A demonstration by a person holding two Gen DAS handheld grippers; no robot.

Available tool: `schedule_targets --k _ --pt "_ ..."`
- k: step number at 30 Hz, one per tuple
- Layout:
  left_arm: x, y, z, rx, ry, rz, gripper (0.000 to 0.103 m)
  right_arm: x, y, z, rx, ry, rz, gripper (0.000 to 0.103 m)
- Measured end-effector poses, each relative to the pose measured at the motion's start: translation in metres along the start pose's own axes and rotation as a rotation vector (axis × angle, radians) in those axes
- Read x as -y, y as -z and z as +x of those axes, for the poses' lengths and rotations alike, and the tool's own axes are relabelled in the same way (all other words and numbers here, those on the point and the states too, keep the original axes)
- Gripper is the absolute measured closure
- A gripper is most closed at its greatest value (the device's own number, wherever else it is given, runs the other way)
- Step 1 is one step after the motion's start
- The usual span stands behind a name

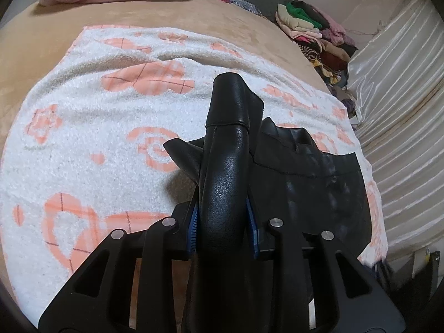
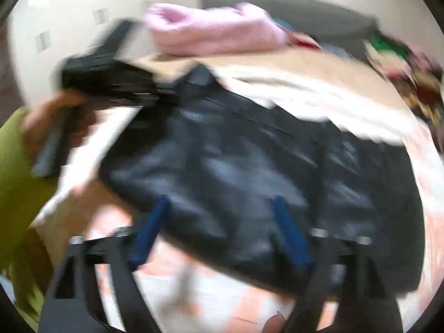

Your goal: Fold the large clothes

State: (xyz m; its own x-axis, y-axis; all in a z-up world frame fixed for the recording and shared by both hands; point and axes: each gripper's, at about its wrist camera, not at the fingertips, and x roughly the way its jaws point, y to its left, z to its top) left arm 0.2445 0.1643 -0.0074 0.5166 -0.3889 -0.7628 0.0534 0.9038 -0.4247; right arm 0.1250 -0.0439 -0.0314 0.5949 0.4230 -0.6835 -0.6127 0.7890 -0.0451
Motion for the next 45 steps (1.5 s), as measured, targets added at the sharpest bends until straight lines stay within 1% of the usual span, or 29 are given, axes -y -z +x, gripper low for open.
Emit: schedule_targets --k 1,2,3,5,6,7,8,9,11,12,13,14,15,16,17,18,20,21,23,26,29,32,35,38,40,45 --pt "0.0 0.0 0.0 -0.002 0.0 0.001 0.083 -0.014 -0.001 0.005 0.006 0.013 -0.058 0.018" --pt "-0.001 -0.001 0.001 -0.006 0.0 0.002 0.083 -0.029 -0.001 0.009 0.007 0.029 -0.113 0.013" --pt "-0.001 -0.001 0.001 -0.009 0.0 0.002 0.083 -0.049 0.0 0.018 0.01 0.049 -0.181 0.011" --pt "-0.003 -0.001 0.002 -0.013 -0.001 0.0 0.084 -0.069 0.004 0.031 0.012 0.08 -0.255 0.01" --pt "-0.003 -0.001 0.002 -0.013 0.001 -0.004 0.084 -0.08 0.005 0.043 -0.005 0.097 -0.304 0.009" --pt "-0.003 -0.001 0.002 -0.013 0.002 -0.004 0.084 -0.087 0.006 0.053 -0.019 0.123 -0.341 0.009" --pt "-0.004 -0.001 0.002 -0.012 0.003 -0.005 0.084 -0.094 0.008 0.063 -0.026 0.169 -0.381 0.009" --pt "-0.003 -0.001 0.002 -0.013 0.004 -0.003 0.084 -0.101 0.009 0.073 -0.022 0.223 -0.425 0.009" --pt "-0.005 -0.002 0.003 -0.015 0.007 -0.004 0.084 -0.107 0.009 0.081 0.009 0.284 -0.47 0.011" --pt "-0.005 -0.002 0.003 -0.013 0.009 -0.002 0.084 -0.109 0.009 0.082 0.021 0.296 -0.48 0.014" --pt "-0.004 -0.002 0.002 -0.013 0.008 0.0 0.084 -0.111 0.007 0.082 0.032 0.31 -0.489 0.021" --pt "-0.004 -0.002 0.001 -0.012 0.009 0.0 0.084 -0.11 0.005 0.081 0.041 0.323 -0.497 0.034" --pt "-0.003 -0.002 0.001 -0.01 0.01 0.001 0.084 -0.107 0.005 0.077 0.049 0.301 -0.49 0.043" --pt "-0.002 -0.002 0.0 -0.008 0.012 0.0 0.084 -0.106 0.005 0.074 0.061 0.29 -0.483 0.05" --pt "0.0 -0.003 -0.001 -0.006 0.014 0.001 0.085 -0.104 0.004 0.066 0.087 0.284 -0.477 0.061" --pt "0.004 -0.003 -0.003 0.0 0.013 0.009 0.085 -0.102 0.008 0.055 0.105 0.284 -0.478 0.068" --pt "0.011 -0.004 -0.009 0.014 0.017 0.02 0.085 -0.101 0.009 0.039 0.144 0.295 -0.476 0.074" --pt "0.015 -0.006 -0.012 0.022 0.022 0.023 0.085 -0.095 0.006 0.028 0.168 0.295 -0.451 0.076" --pt "0.028 -0.01 -0.02 0.042 0.035 0.036 0.085 -0.086 0.003 0.012 0.199 0.294 -0.41 0.078" --pt "0.055 -0.017 -0.031 0.075 0.053 0.069 0.085 -0.064 -0.005 -0.018 0.257 0.318 -0.341 0.082" --pt "0.089 -0.022 -0.036 0.099 0.064 0.118 0.085 -0.041 -0.008 -0.044 0.299 0.341 -0.282 0.085" --pt "0.126 -0.027 -0.037 0.112 0.065 0.171 0.085 -0.026 -0.006 -0.064 0.327 0.371 -0.255 0.086" --pt "0.157 -0.031 -0.033 0.113 0.069 0.208 0.085 -0.014 0.001 -0.08 0.351 0.411 -0.233 0.088" --pt "0.185 -0.031 -0.025 0.105 0.06 0.251 0.084 0.002 0.009 -0.094 0.367 0.423 -0.181 0.089" --pt "0.202 -0.03 -0.019 0.1 0.052 0.278 0.084 0.02 0.011 -0.098 0.375 0.433 -0.15 0.089" --pt "0.237 -0.025 0.0 0.084 0.04 0.337 0.082 0.055 0.026 -0.109 0.382 0.425 -0.059 0.089"
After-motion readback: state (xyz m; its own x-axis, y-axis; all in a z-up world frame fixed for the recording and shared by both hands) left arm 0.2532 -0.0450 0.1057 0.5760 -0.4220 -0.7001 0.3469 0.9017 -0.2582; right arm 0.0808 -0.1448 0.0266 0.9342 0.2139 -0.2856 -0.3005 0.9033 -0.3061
